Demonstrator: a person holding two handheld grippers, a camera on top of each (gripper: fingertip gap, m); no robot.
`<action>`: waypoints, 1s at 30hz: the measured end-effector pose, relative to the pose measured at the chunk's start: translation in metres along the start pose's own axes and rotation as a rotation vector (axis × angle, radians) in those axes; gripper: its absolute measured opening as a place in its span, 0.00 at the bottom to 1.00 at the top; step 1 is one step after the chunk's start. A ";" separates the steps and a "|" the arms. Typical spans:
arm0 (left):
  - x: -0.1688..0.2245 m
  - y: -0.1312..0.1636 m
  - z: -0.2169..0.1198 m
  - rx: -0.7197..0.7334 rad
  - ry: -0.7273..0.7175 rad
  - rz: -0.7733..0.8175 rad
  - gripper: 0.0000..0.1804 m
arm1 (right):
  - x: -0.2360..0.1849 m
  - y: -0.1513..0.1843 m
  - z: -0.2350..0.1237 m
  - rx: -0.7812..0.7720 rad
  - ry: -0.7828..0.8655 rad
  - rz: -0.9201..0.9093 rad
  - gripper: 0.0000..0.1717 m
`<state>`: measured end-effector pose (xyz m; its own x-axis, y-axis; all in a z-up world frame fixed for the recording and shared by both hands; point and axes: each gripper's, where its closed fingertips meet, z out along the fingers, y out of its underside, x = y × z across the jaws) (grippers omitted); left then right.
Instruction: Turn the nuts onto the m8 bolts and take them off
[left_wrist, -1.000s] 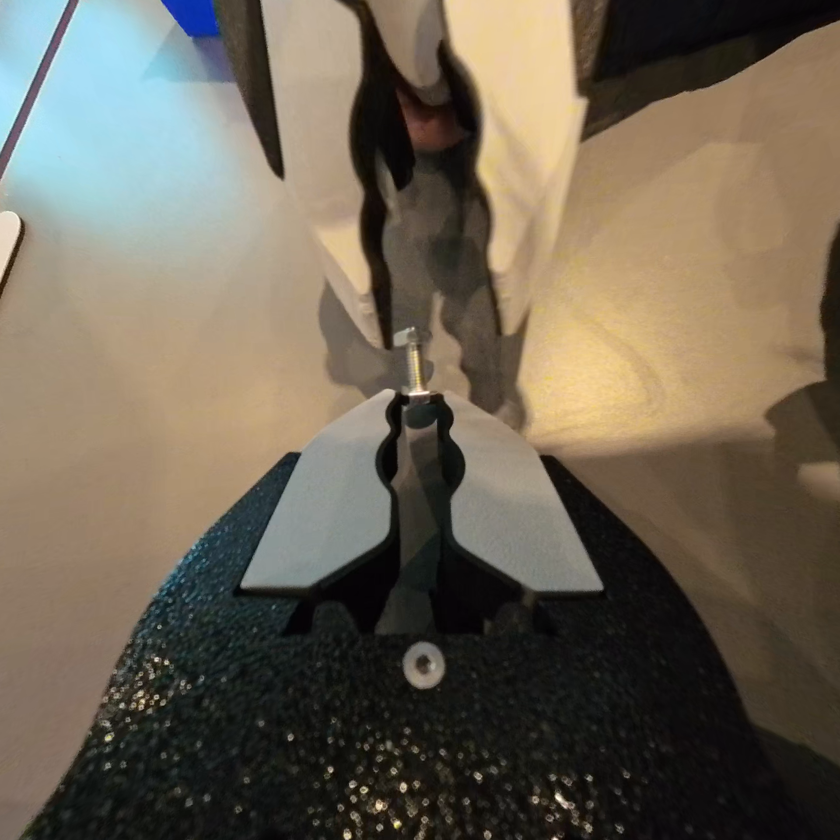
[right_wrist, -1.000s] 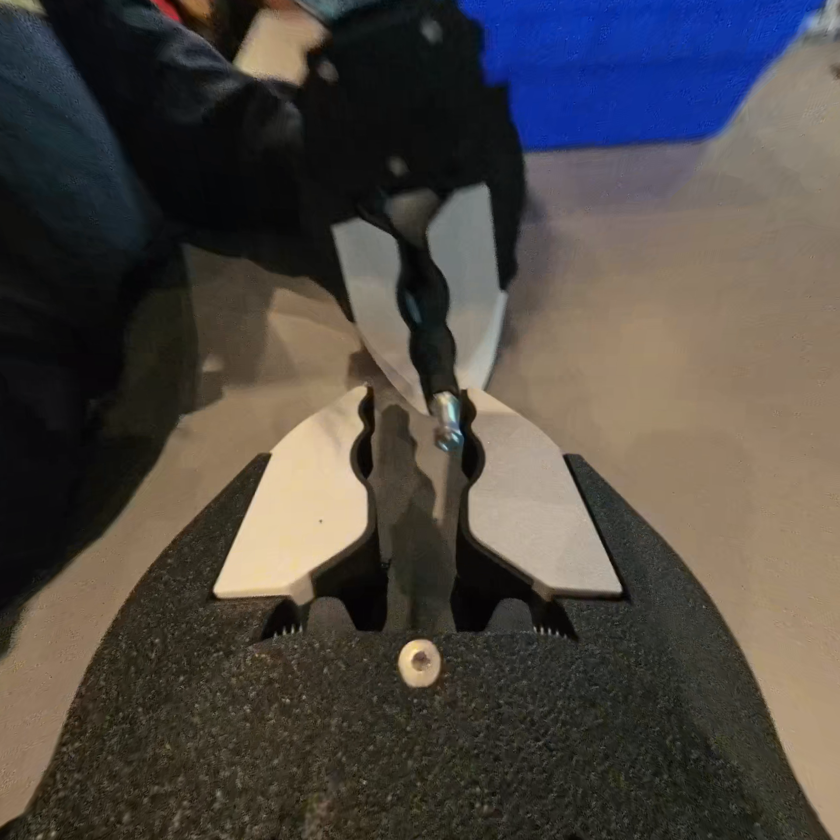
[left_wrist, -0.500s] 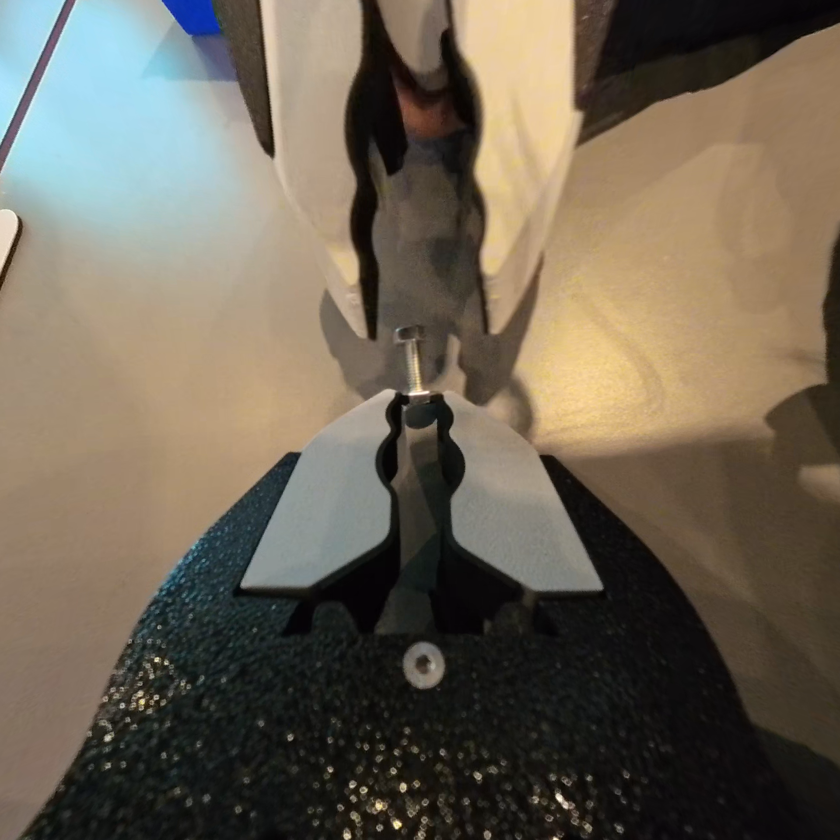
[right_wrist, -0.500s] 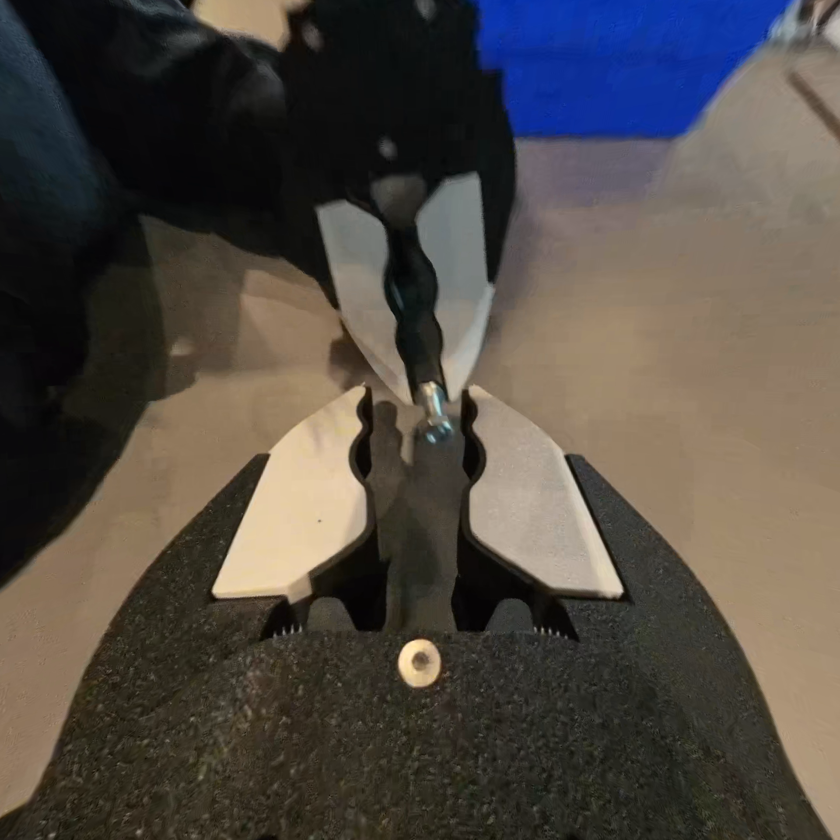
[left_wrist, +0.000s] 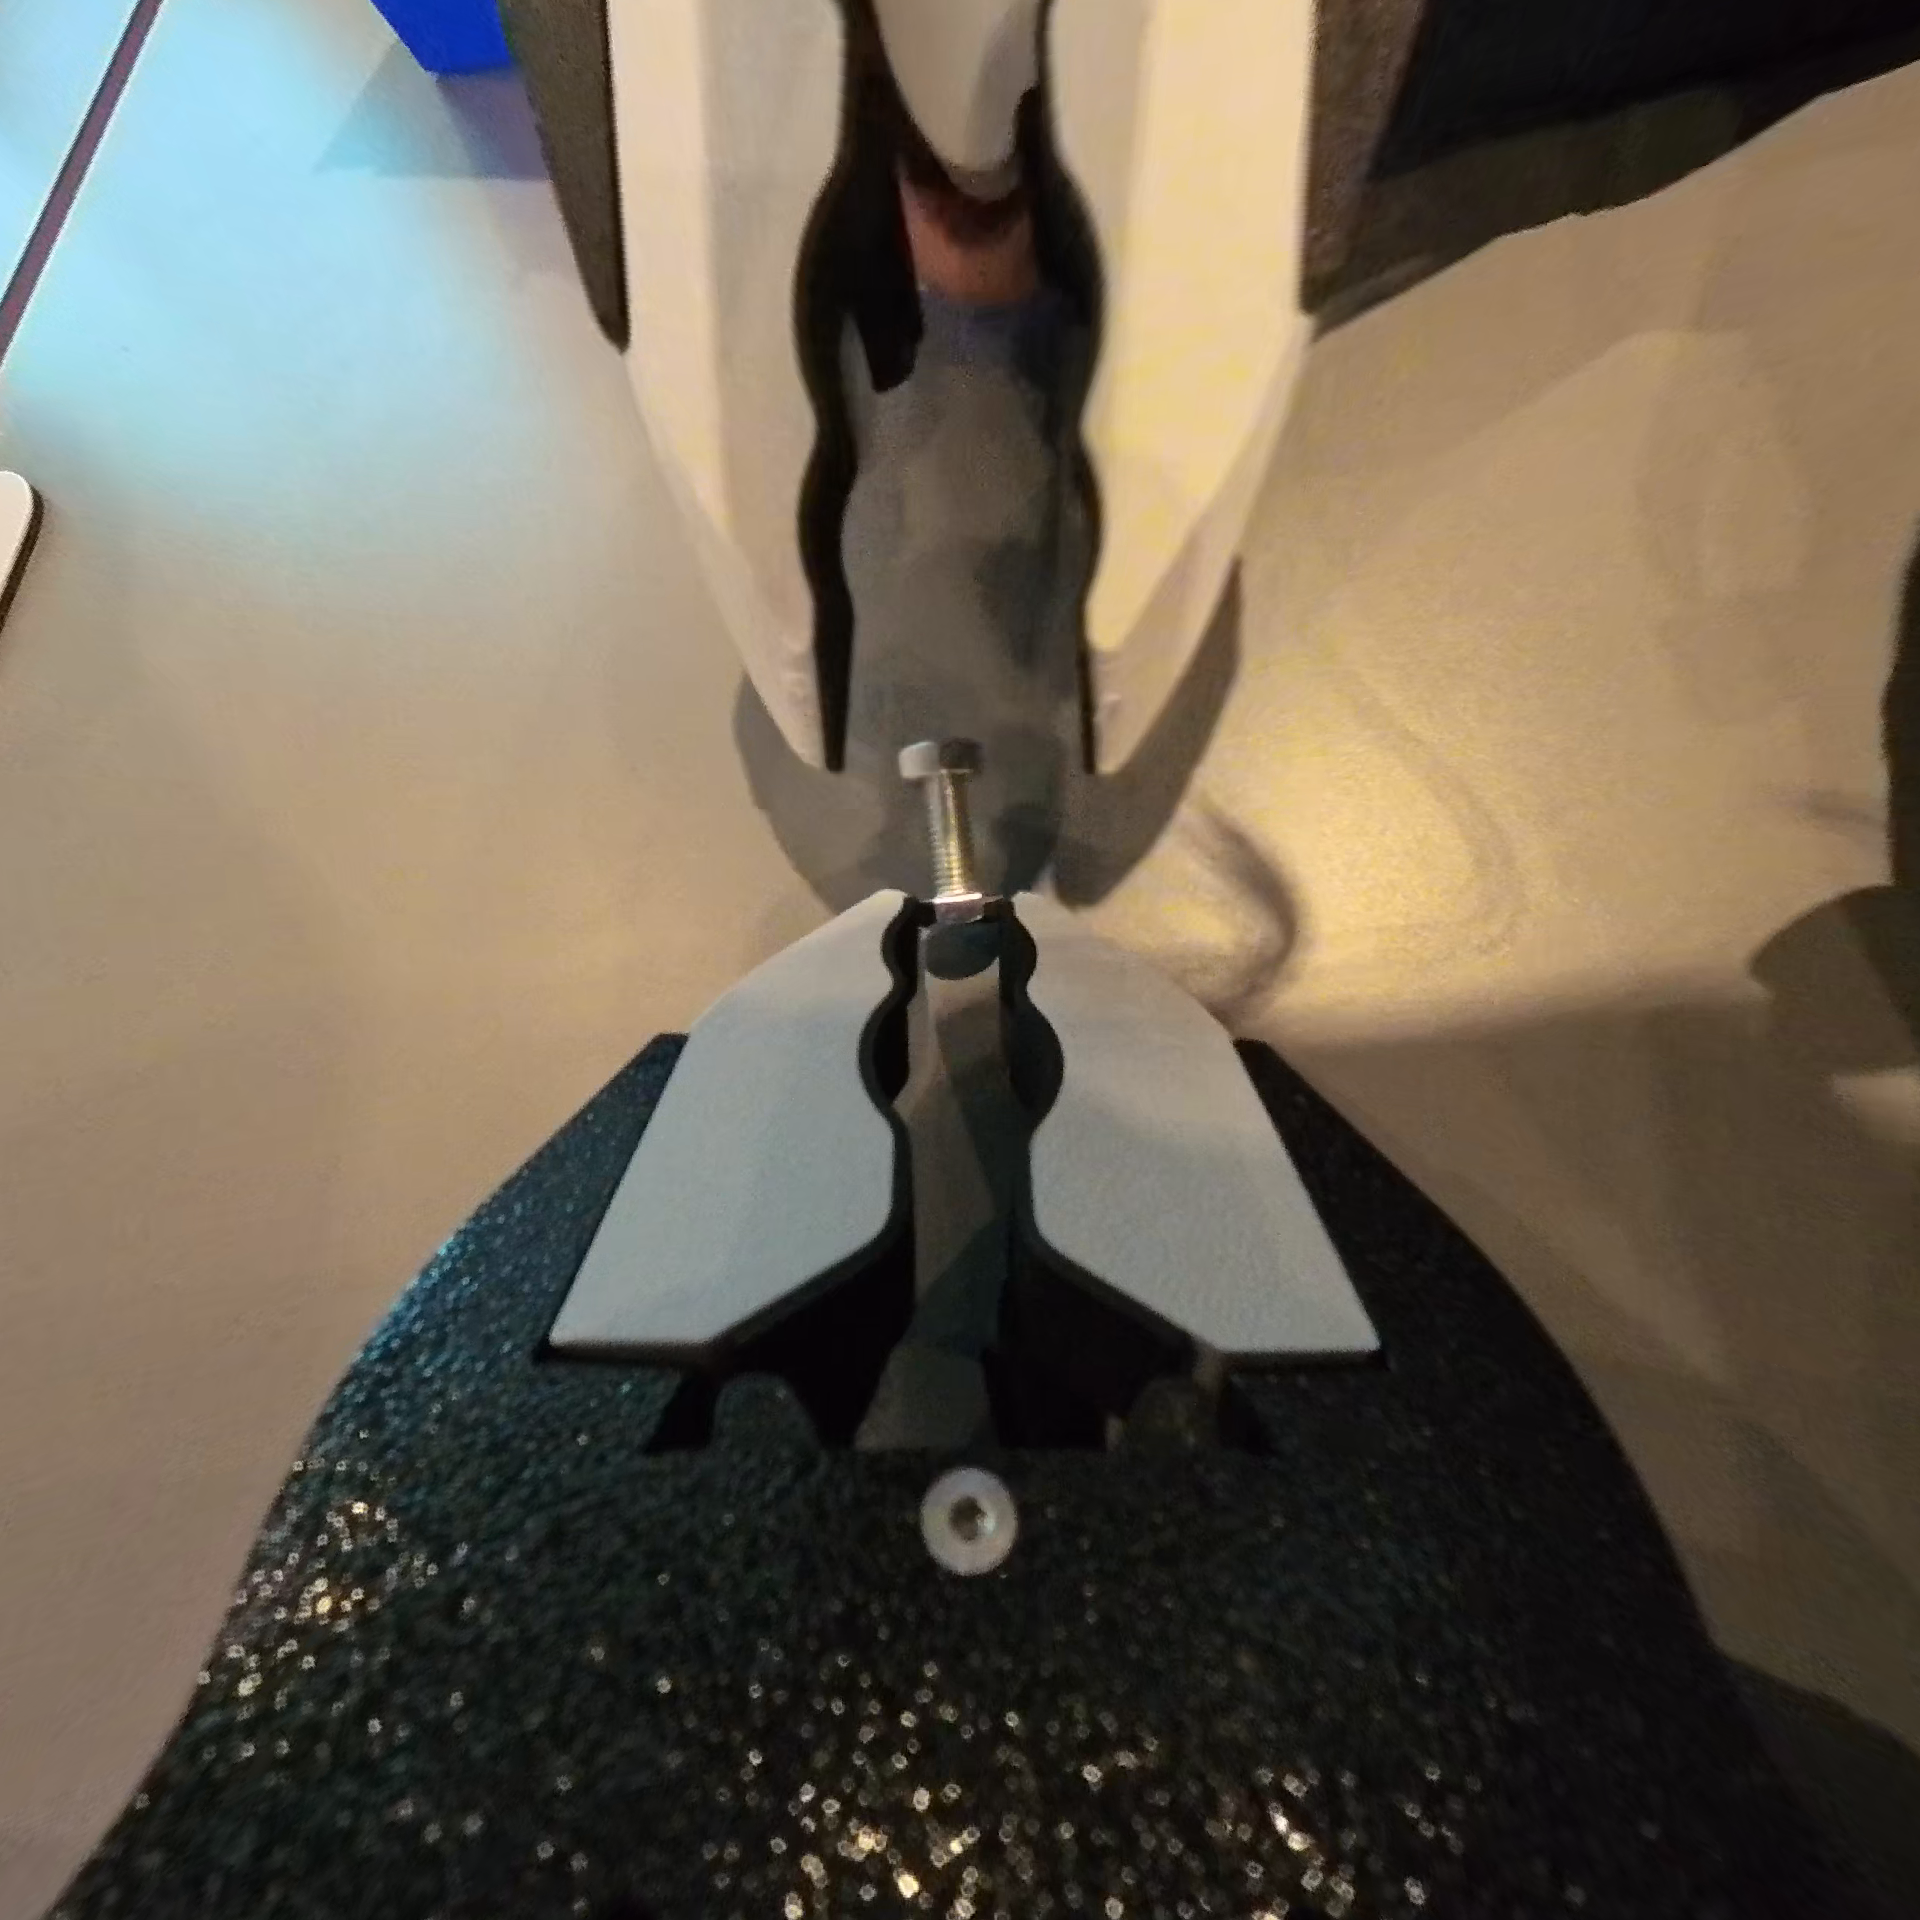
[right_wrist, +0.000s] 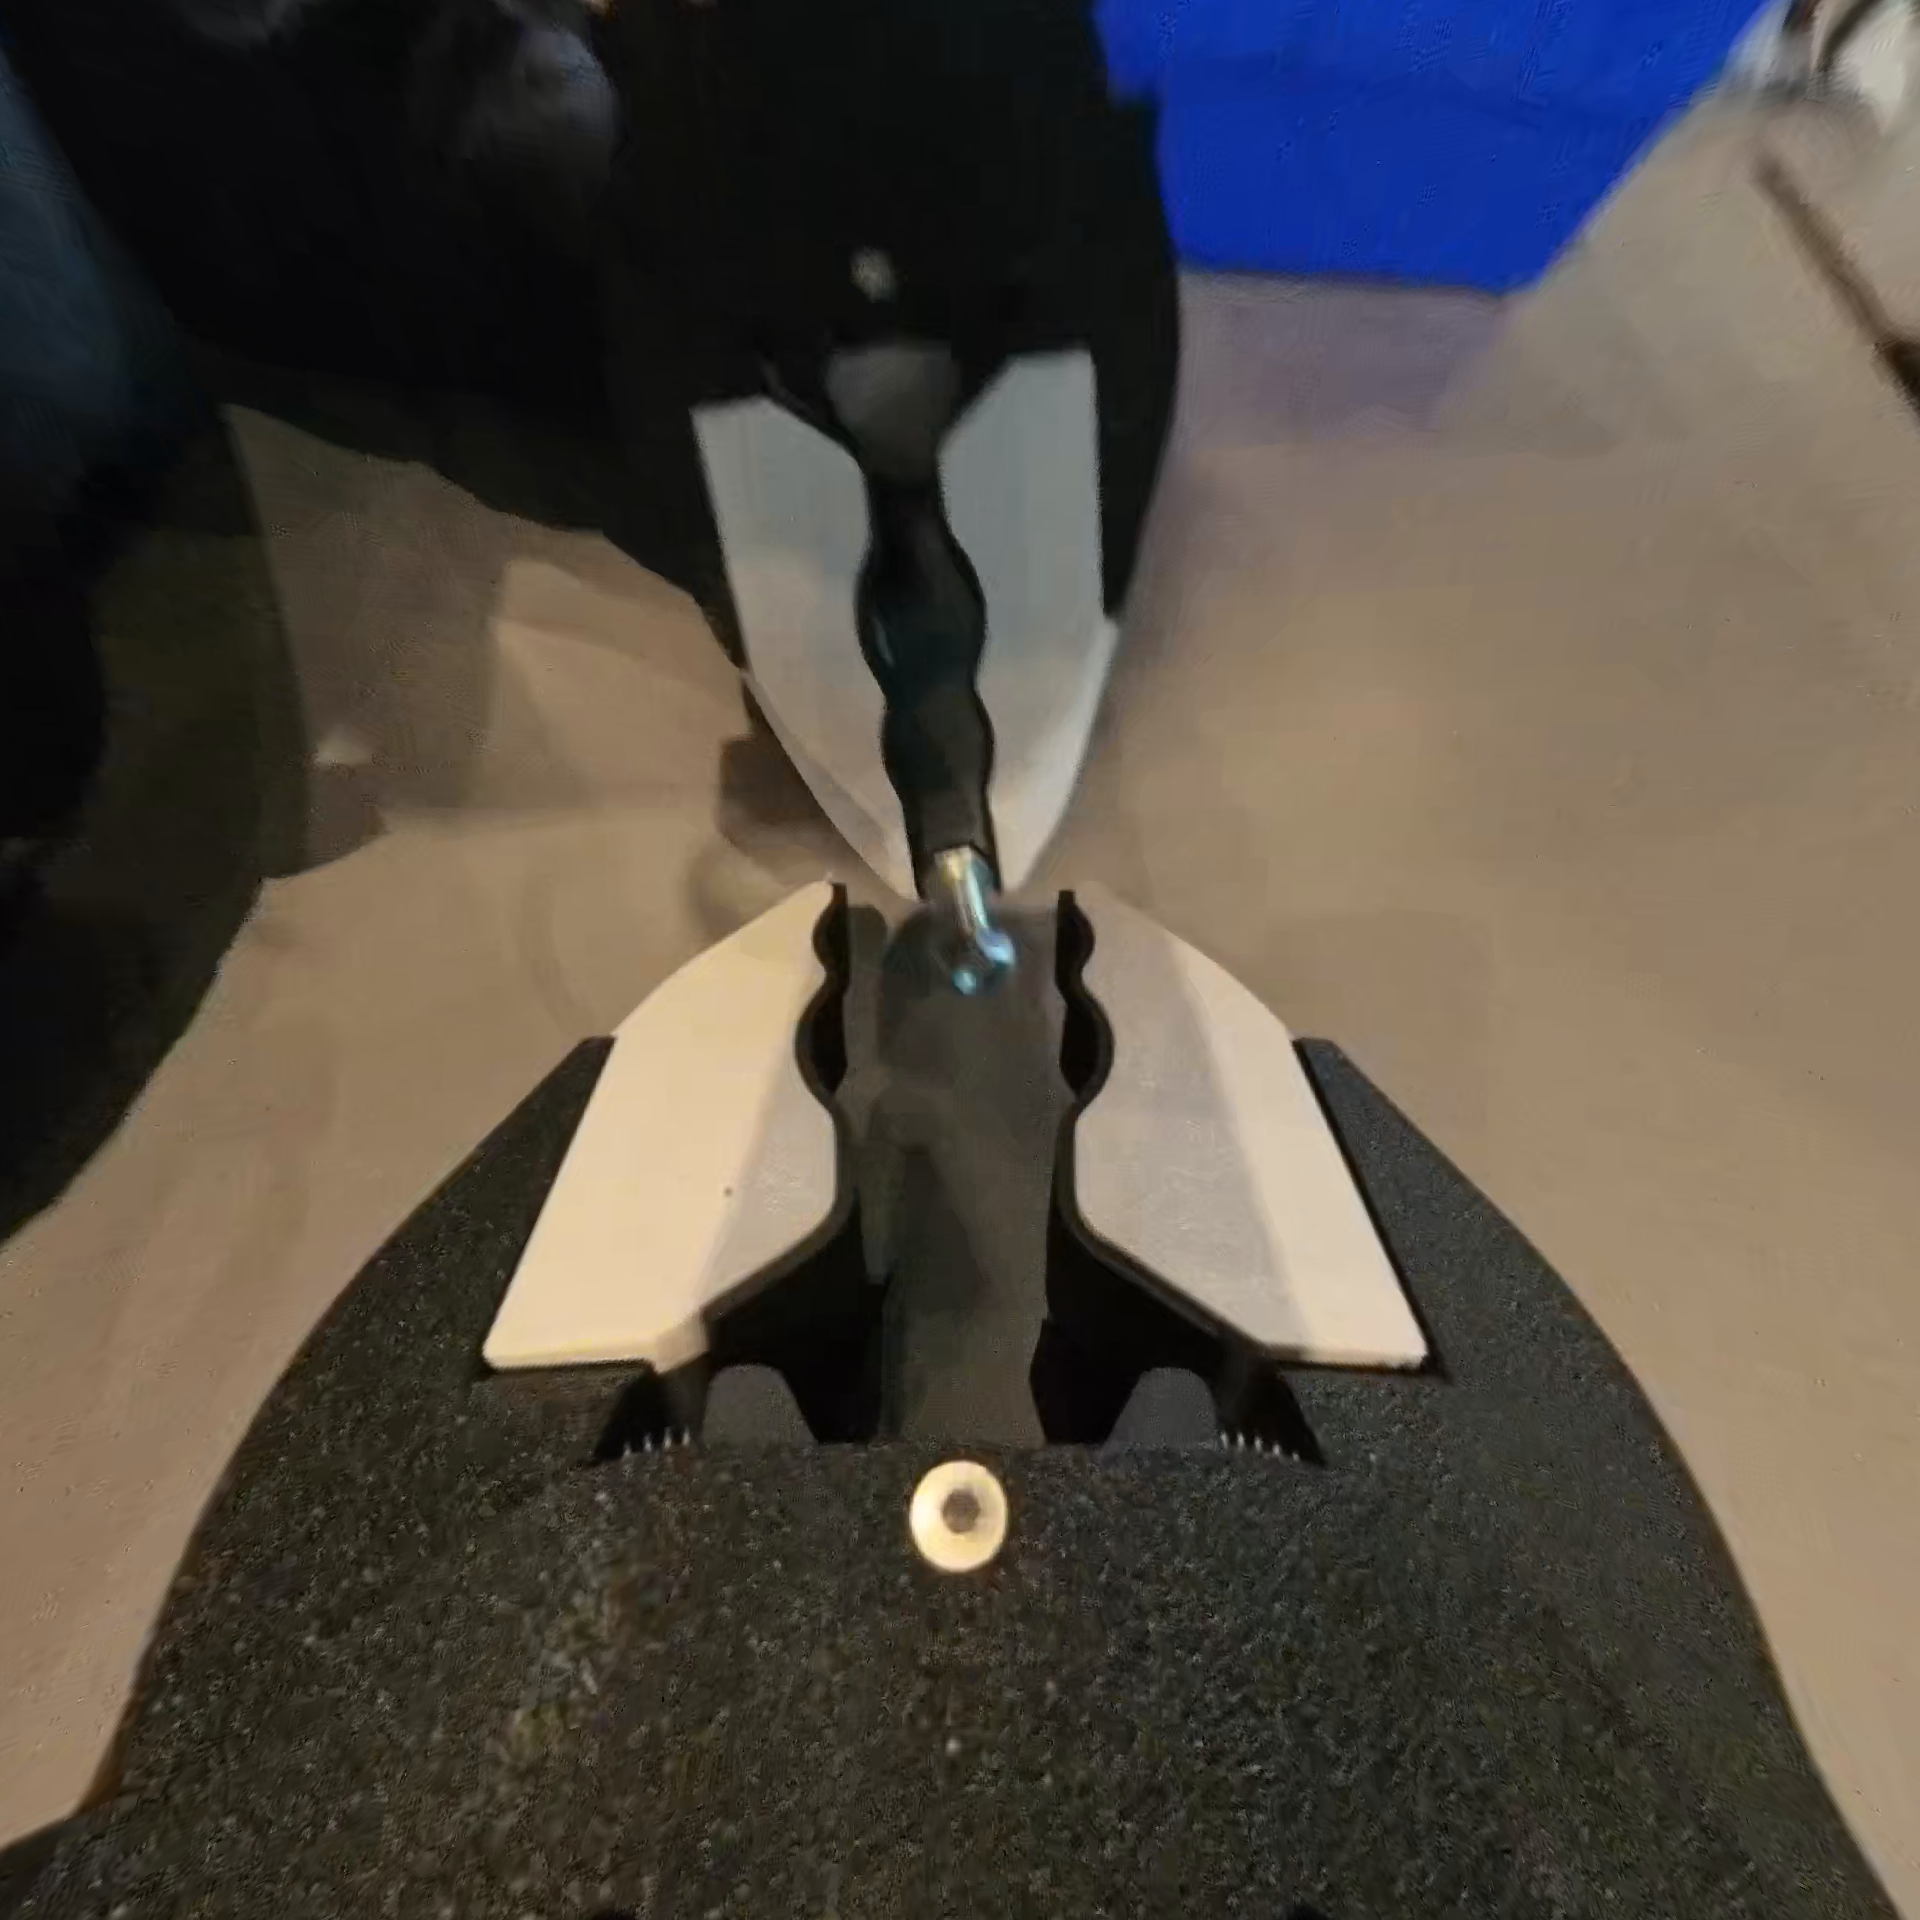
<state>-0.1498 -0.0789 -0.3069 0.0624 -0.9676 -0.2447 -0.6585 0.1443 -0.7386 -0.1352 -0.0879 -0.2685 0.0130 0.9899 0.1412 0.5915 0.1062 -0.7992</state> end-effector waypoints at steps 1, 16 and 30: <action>0.000 0.000 0.000 0.000 0.000 0.000 0.08 | 0.003 0.008 0.000 -0.043 -0.008 0.051 0.22; 0.000 0.000 0.000 0.000 0.002 -0.004 0.08 | 0.003 0.009 -0.001 -0.029 -0.049 0.134 0.23; 0.001 0.000 0.001 0.000 0.008 -0.006 0.08 | -0.001 -0.003 -0.004 0.060 -0.065 0.085 0.19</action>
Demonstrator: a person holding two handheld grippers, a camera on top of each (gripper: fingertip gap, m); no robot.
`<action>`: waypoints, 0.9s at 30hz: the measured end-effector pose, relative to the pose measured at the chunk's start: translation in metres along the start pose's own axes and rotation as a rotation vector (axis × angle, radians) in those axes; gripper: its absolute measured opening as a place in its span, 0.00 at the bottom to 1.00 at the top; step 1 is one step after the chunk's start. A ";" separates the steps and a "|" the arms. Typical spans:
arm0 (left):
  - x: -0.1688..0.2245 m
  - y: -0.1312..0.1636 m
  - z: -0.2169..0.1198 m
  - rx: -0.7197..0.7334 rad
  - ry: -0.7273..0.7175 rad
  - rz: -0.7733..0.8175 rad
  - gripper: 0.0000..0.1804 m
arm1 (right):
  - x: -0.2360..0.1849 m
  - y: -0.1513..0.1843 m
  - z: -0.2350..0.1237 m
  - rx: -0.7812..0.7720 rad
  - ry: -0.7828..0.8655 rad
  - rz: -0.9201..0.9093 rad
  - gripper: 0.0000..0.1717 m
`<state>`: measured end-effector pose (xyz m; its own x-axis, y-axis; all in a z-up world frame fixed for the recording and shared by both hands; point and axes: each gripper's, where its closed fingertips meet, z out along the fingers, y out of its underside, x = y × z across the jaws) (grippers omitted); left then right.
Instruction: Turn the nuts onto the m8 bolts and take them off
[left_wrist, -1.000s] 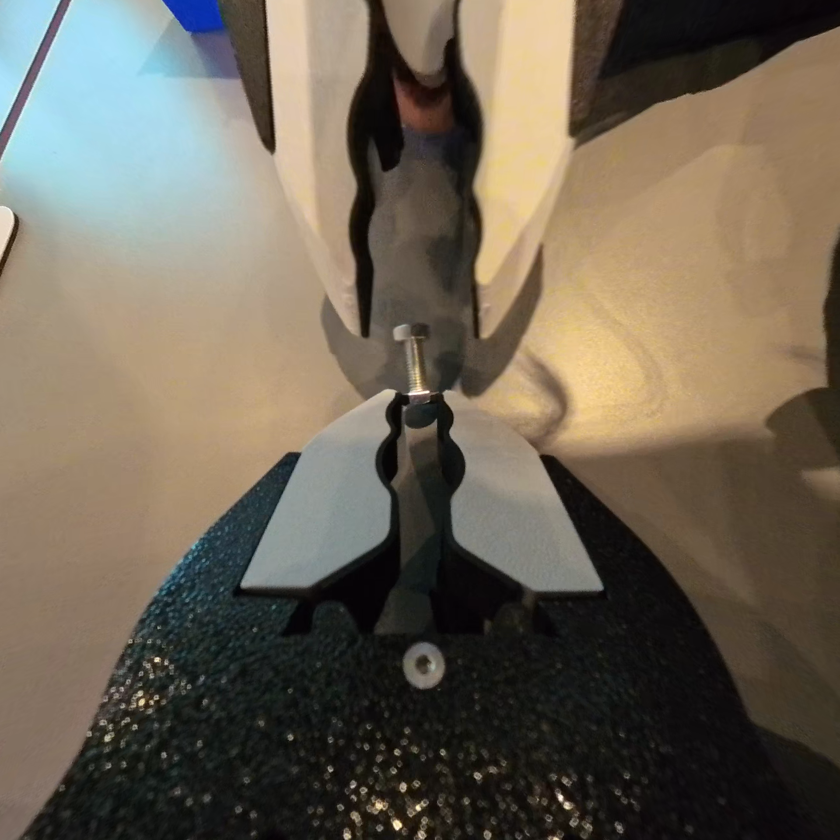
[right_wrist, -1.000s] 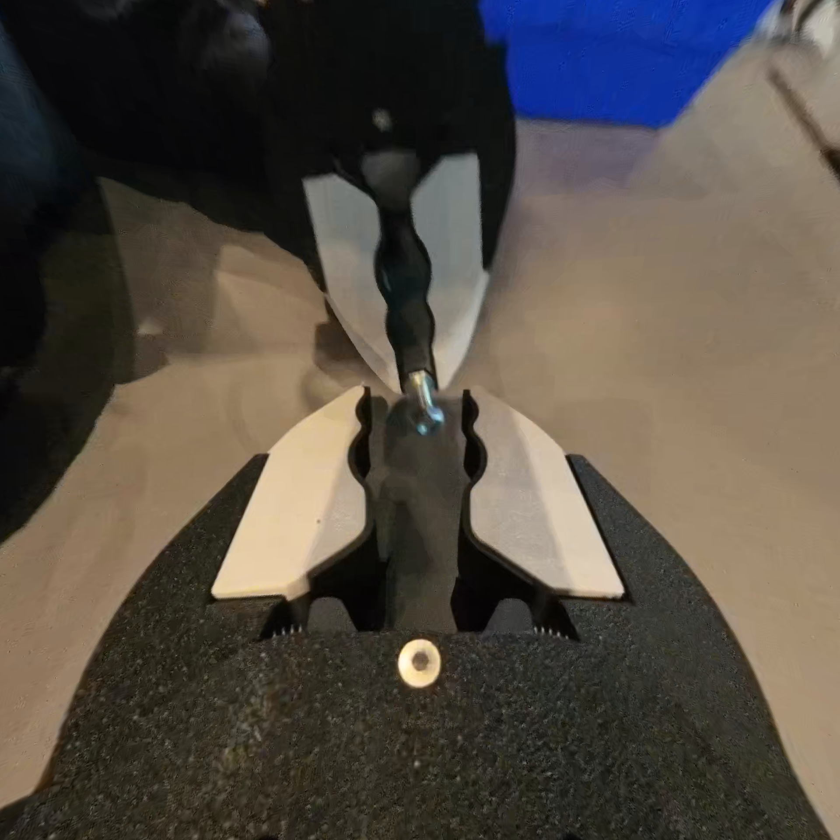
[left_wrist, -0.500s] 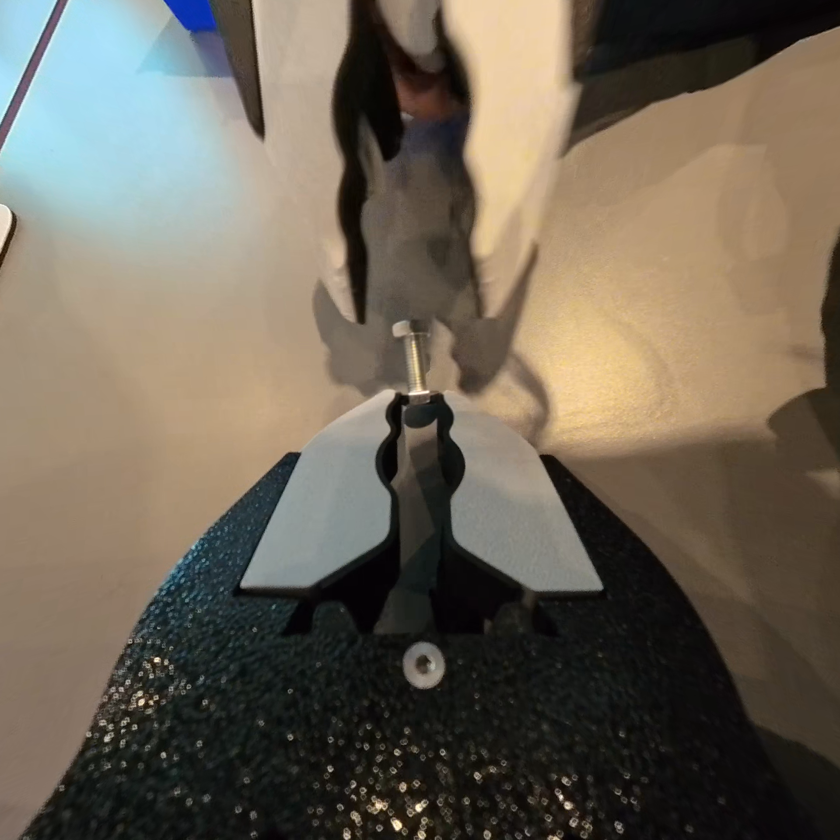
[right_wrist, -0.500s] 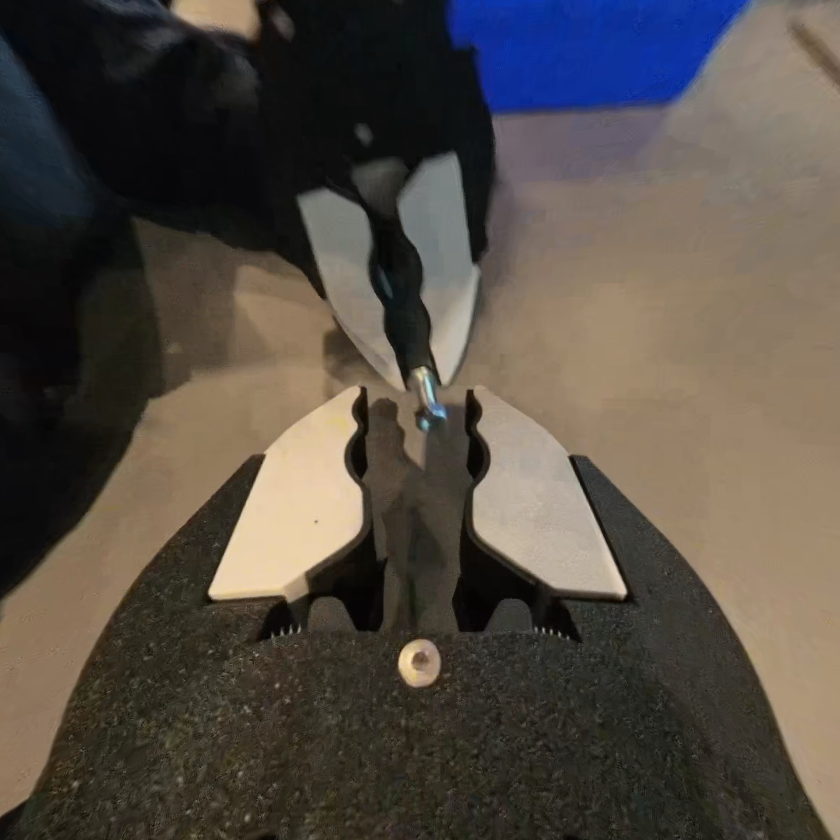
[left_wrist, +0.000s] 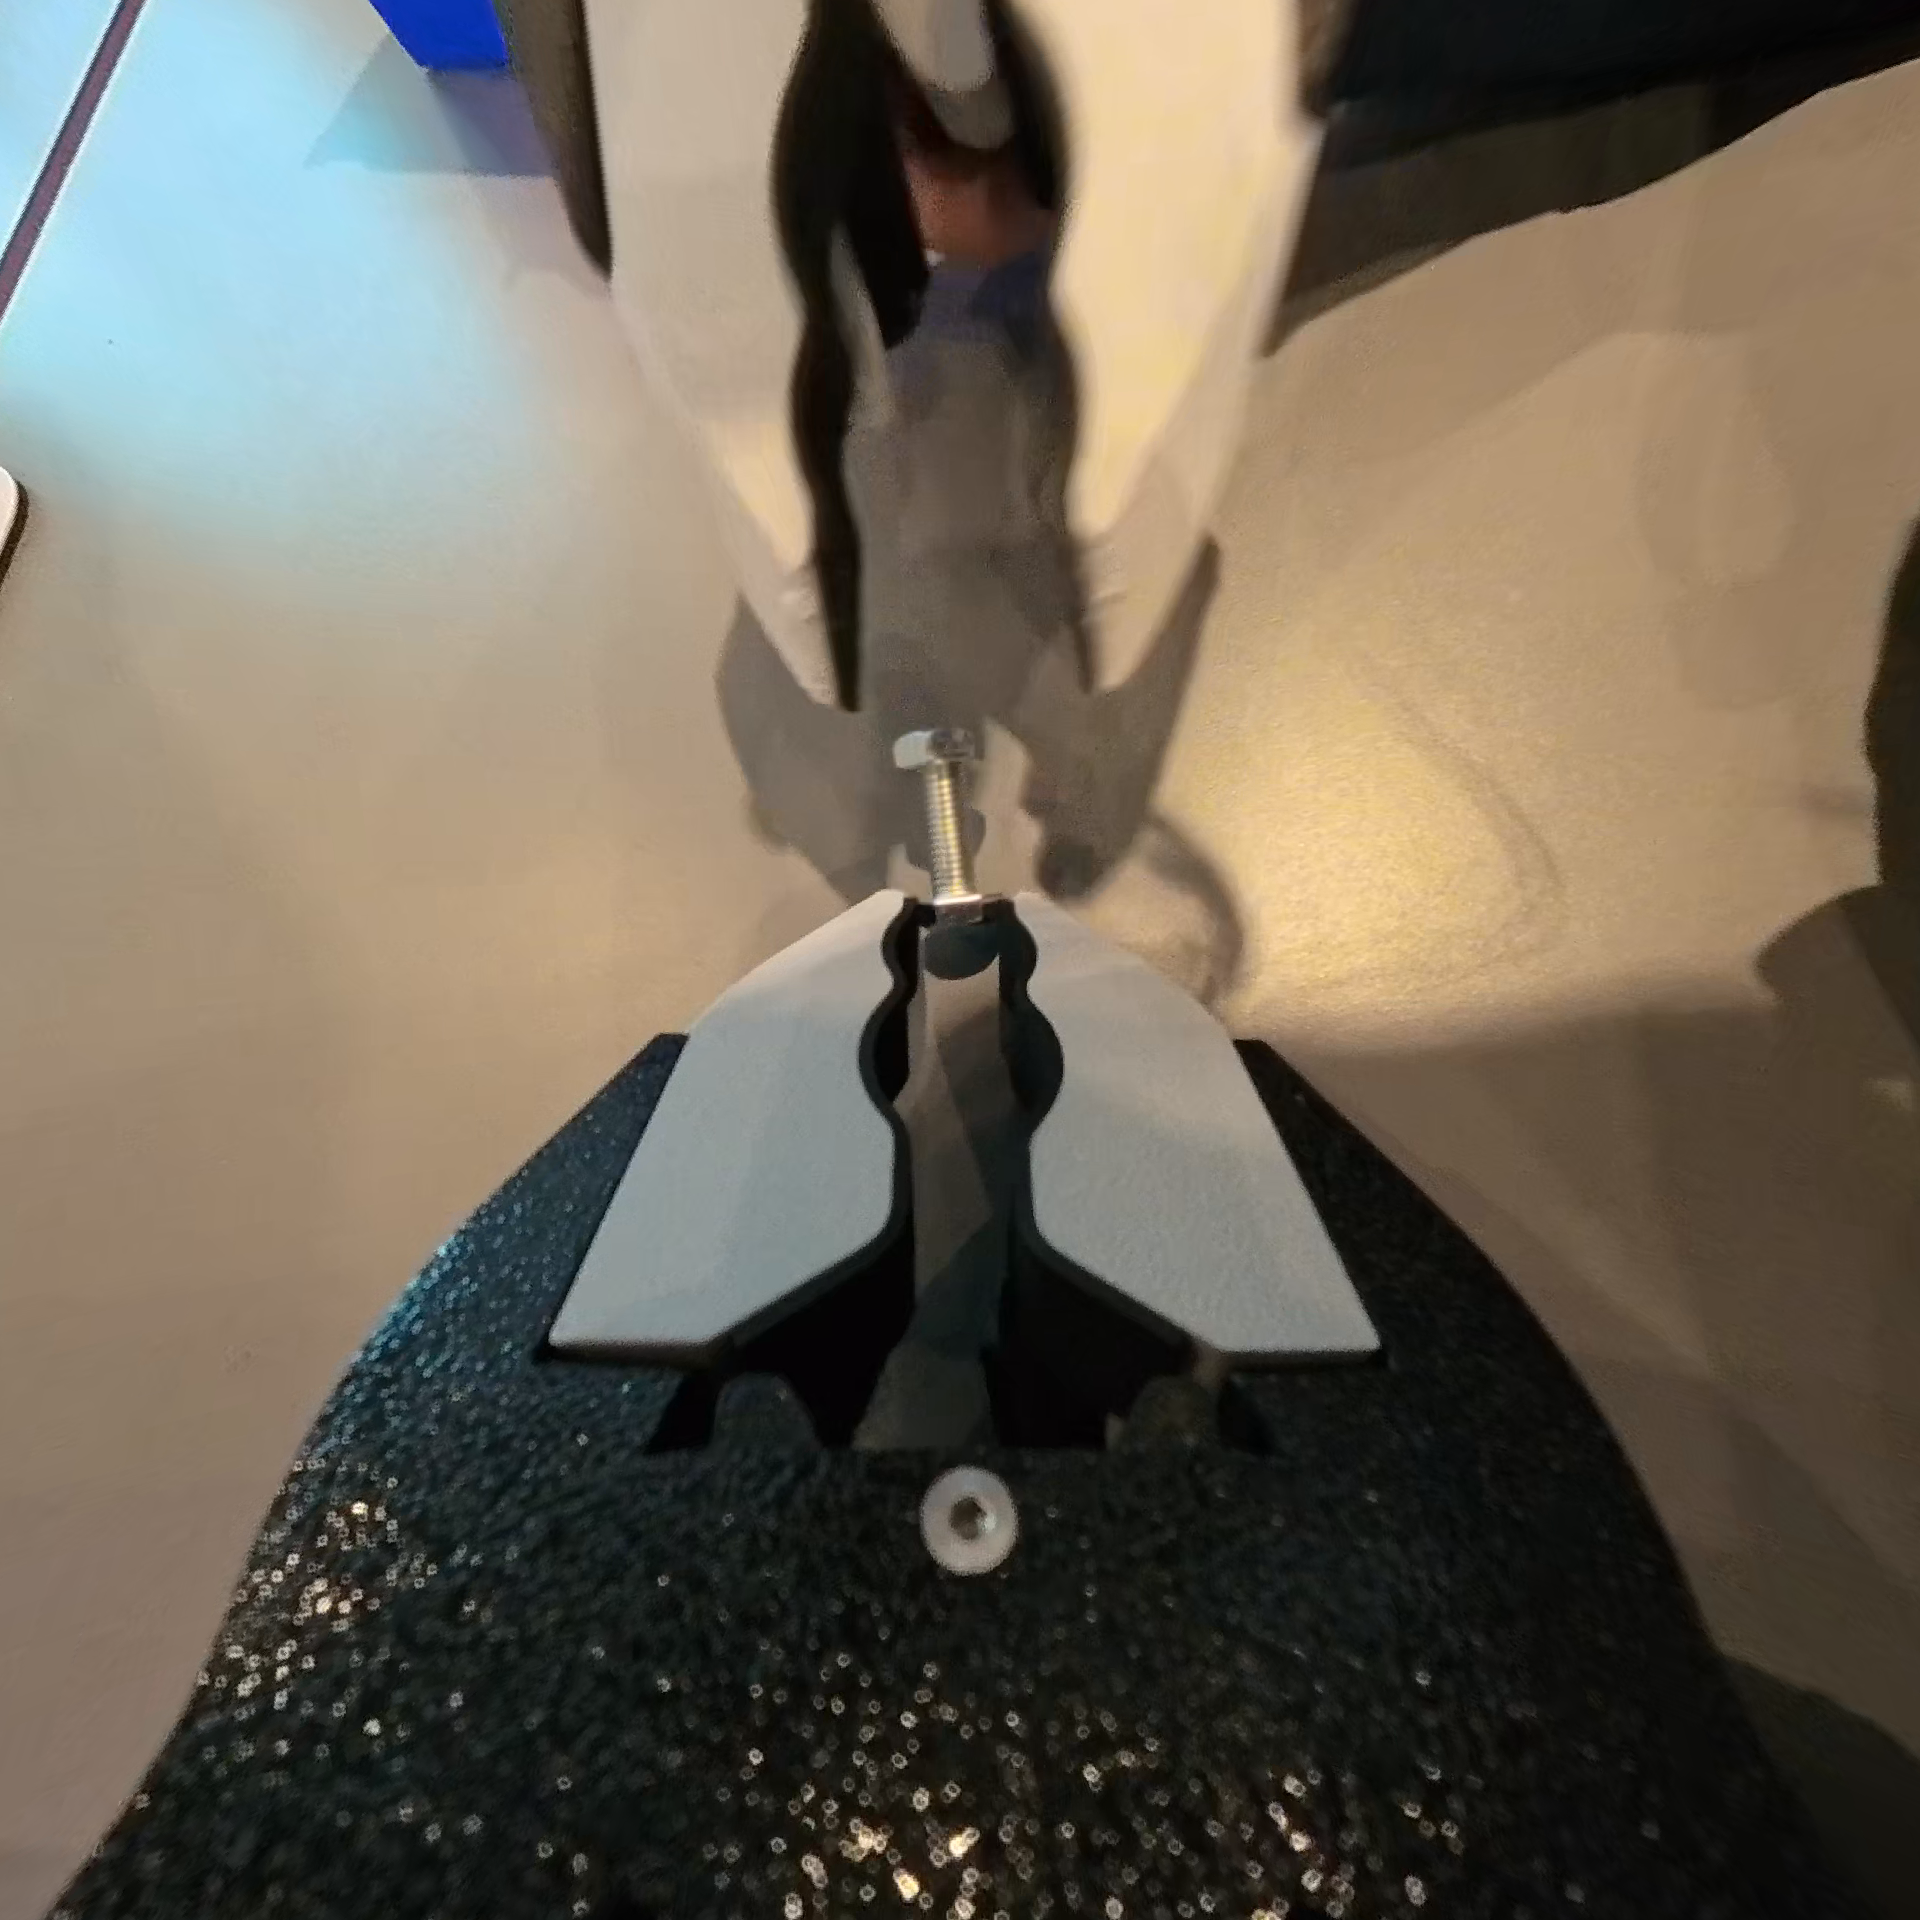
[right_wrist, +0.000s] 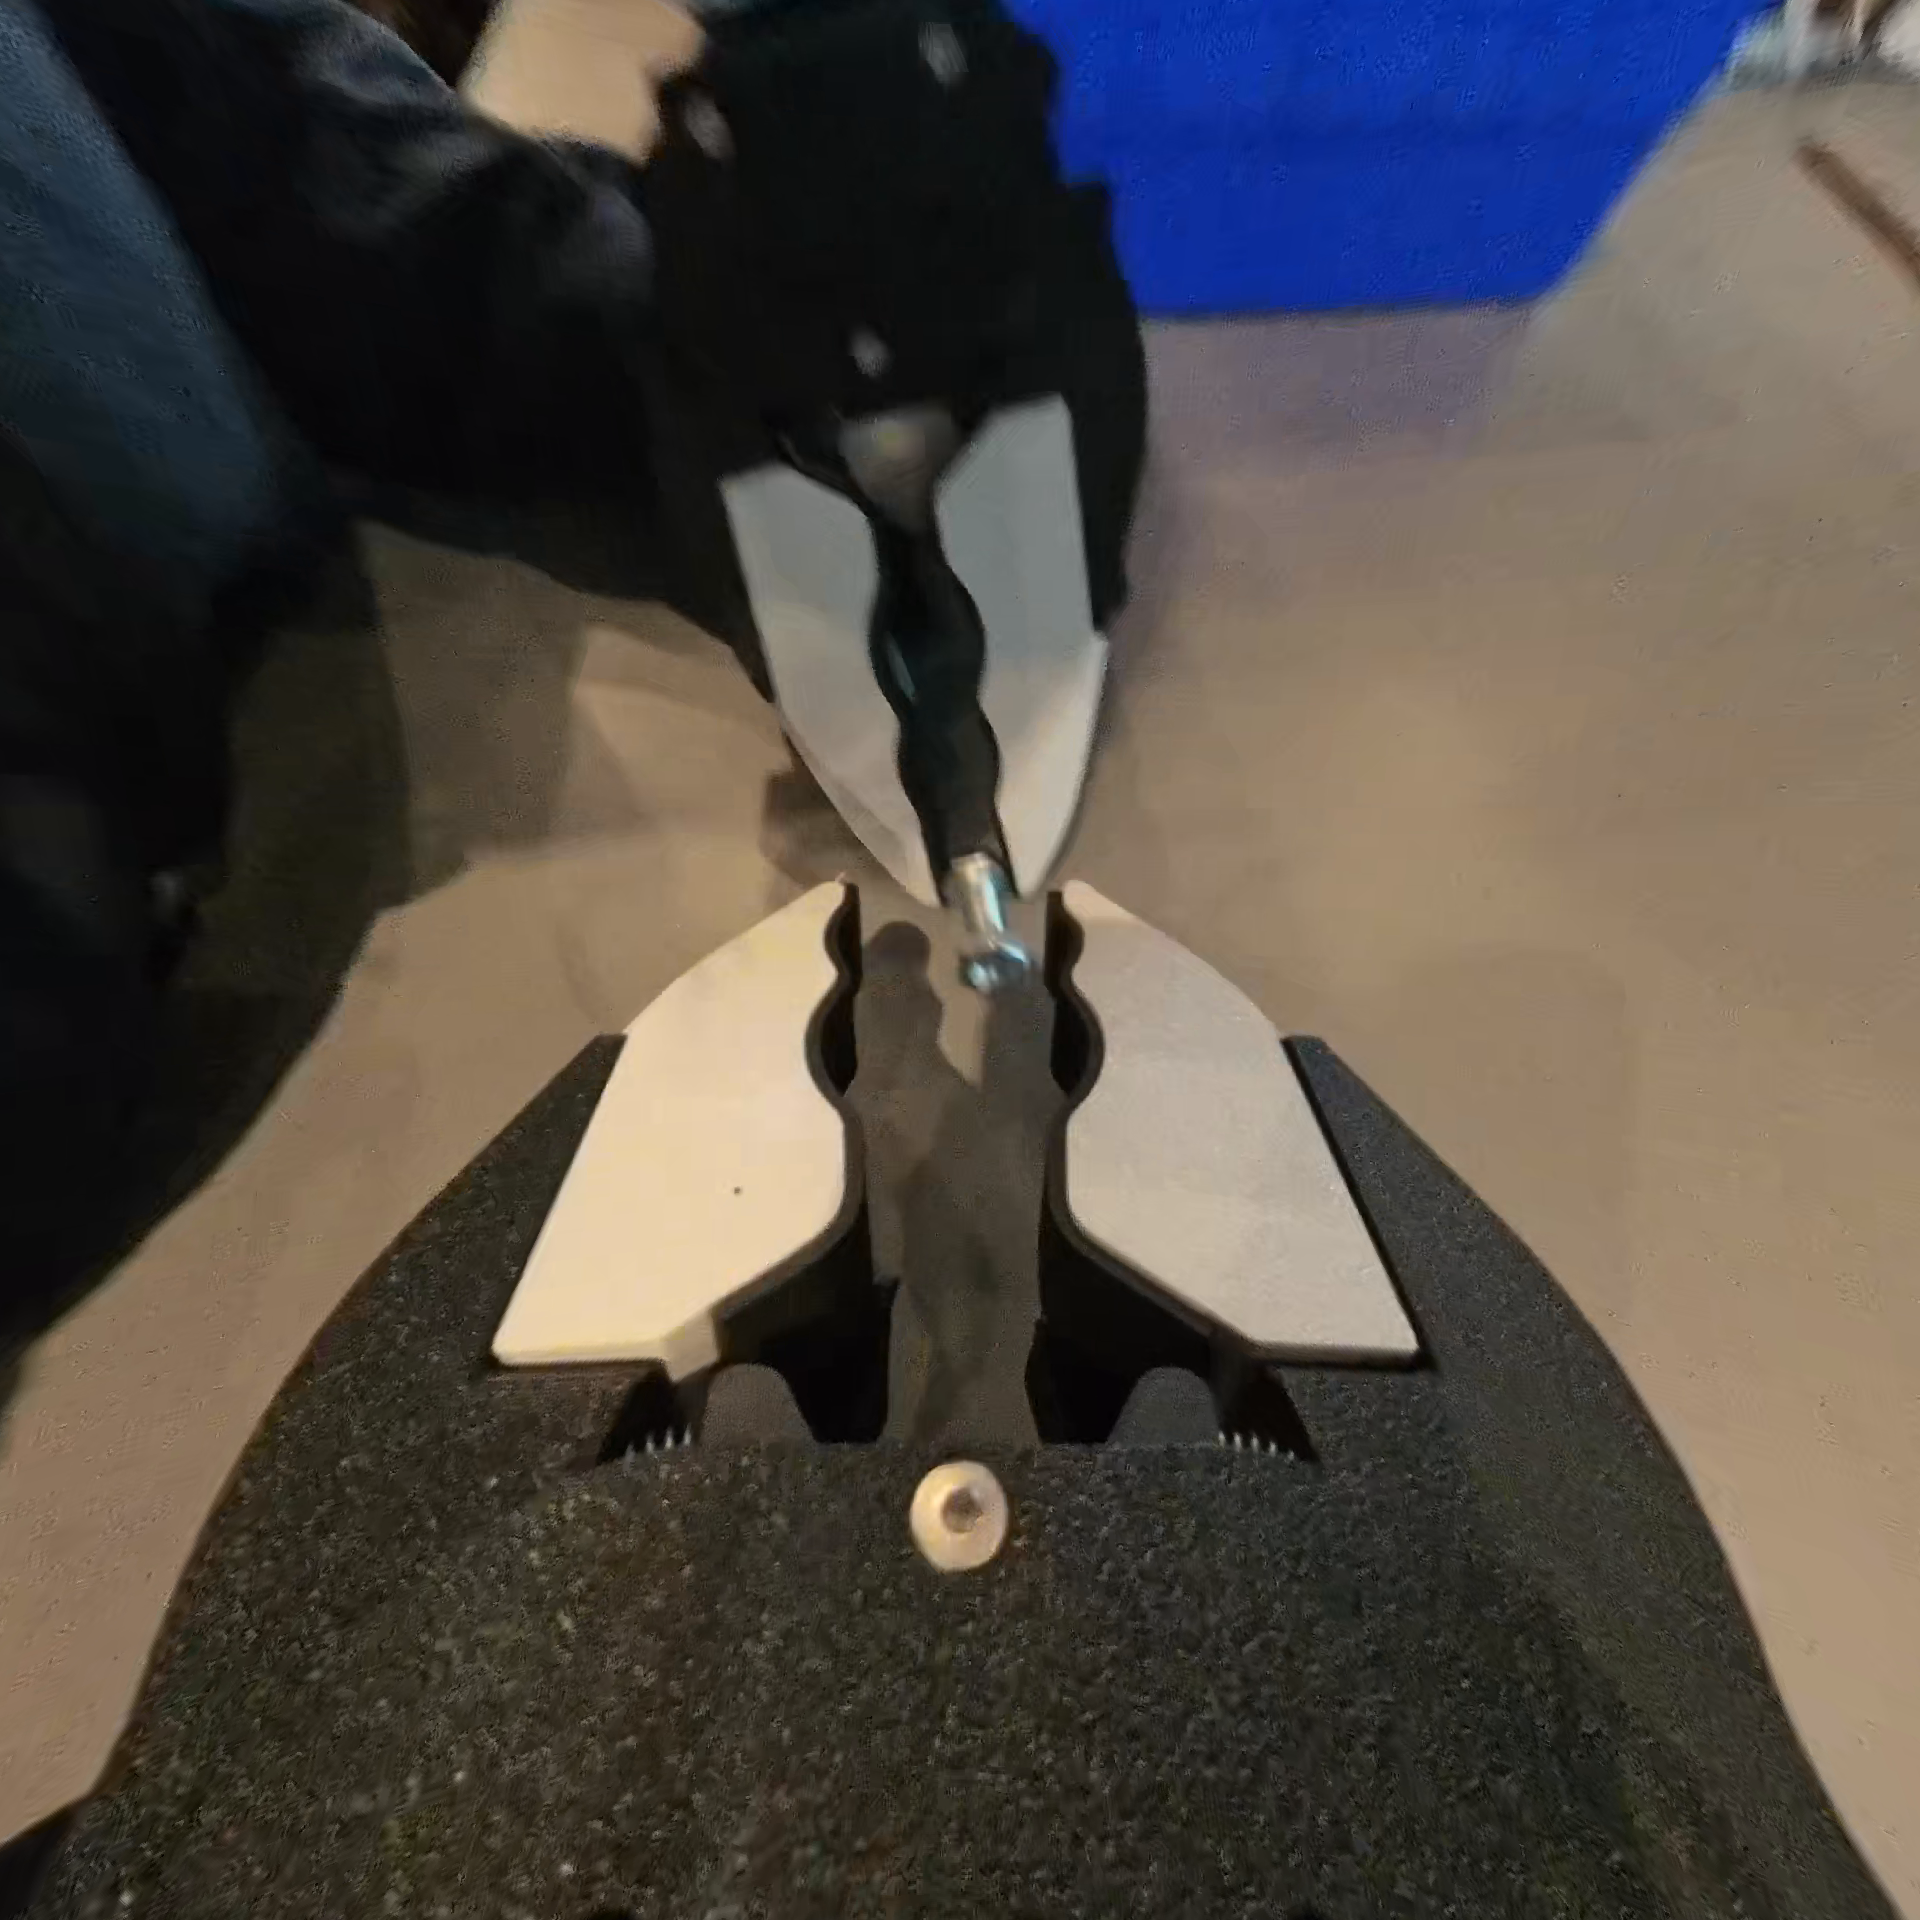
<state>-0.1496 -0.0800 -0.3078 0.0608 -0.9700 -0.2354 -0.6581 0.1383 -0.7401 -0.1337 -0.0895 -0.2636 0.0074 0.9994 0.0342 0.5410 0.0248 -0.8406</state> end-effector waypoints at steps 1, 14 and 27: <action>0.000 0.000 0.000 0.000 0.000 0.000 0.08 | 0.005 0.009 0.001 -0.052 0.020 0.027 0.19; 0.000 0.000 0.000 -0.001 0.000 -0.002 0.08 | 0.002 0.001 0.009 -0.037 0.054 -0.060 0.23; 0.000 0.001 -0.001 -0.001 0.001 -0.003 0.08 | -0.006 -0.004 0.015 0.000 0.020 -0.114 0.22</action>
<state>-0.1508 -0.0804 -0.3084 0.0620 -0.9706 -0.2325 -0.6586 0.1353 -0.7402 -0.1490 -0.0953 -0.2685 -0.0375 0.9895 0.1398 0.5393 0.1378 -0.8308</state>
